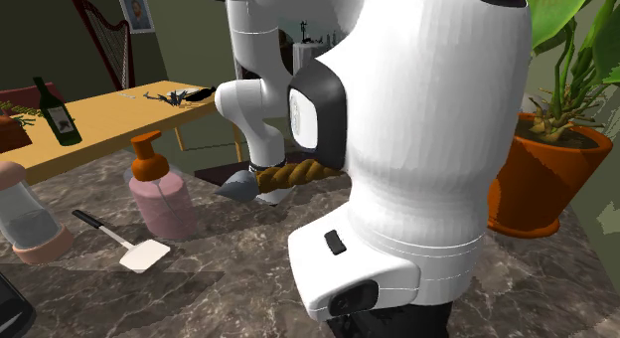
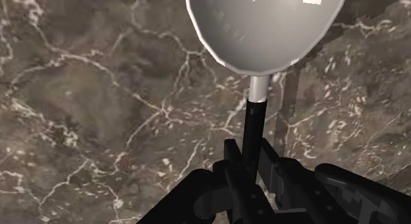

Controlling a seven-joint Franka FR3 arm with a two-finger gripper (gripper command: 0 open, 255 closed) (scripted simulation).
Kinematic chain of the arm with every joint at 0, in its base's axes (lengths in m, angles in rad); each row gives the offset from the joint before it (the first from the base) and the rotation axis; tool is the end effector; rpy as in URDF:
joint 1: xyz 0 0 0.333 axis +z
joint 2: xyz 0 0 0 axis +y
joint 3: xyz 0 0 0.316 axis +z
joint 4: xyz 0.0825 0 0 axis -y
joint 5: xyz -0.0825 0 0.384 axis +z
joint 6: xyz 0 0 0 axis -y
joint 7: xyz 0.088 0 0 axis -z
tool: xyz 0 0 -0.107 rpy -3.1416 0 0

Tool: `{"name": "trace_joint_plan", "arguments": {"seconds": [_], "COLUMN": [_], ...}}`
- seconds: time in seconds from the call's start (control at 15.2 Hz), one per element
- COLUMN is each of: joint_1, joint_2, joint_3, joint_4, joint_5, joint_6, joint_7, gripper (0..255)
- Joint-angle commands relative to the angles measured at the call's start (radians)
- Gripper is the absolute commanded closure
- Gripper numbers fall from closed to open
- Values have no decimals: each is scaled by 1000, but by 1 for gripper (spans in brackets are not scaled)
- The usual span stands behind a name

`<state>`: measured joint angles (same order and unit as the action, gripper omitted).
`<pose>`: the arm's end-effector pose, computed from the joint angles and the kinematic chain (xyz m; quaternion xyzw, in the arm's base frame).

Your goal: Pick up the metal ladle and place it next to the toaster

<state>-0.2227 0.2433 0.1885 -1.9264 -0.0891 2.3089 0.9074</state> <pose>0.6211 -0.0285 0.3802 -0.8991 0.4316 -0.0707 0.0190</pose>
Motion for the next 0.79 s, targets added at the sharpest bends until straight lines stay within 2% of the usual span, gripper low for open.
{"name": "trace_joint_plan", "arguments": {"seconds": [0.0, 0.73], "joint_1": [0, -3], "joint_2": [-12, -64], "joint_3": [2, 6], "joint_4": [14, 96], "joint_5": [4, 22], "joint_6": [-25, -159], "joint_7": [-3, -17], "gripper": [255, 255]}}
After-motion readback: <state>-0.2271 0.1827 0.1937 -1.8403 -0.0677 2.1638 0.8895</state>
